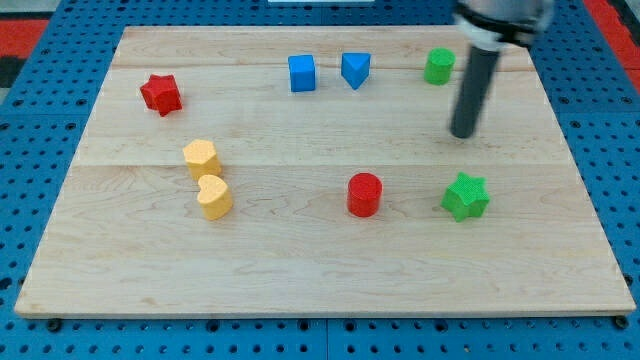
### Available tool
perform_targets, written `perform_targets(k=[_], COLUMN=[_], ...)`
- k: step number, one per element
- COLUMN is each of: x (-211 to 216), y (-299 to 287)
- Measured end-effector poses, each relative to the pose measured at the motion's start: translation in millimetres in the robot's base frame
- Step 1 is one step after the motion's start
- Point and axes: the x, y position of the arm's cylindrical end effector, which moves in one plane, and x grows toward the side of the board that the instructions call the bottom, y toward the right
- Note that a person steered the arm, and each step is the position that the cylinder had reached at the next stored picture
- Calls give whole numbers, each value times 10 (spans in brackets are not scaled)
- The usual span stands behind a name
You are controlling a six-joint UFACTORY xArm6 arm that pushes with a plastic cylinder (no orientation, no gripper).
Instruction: Place the green star below the blue triangle
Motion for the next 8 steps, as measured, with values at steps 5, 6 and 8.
perform_targets(k=[5,6,8], x=[703,558,388], y=[-794,-825,-1239])
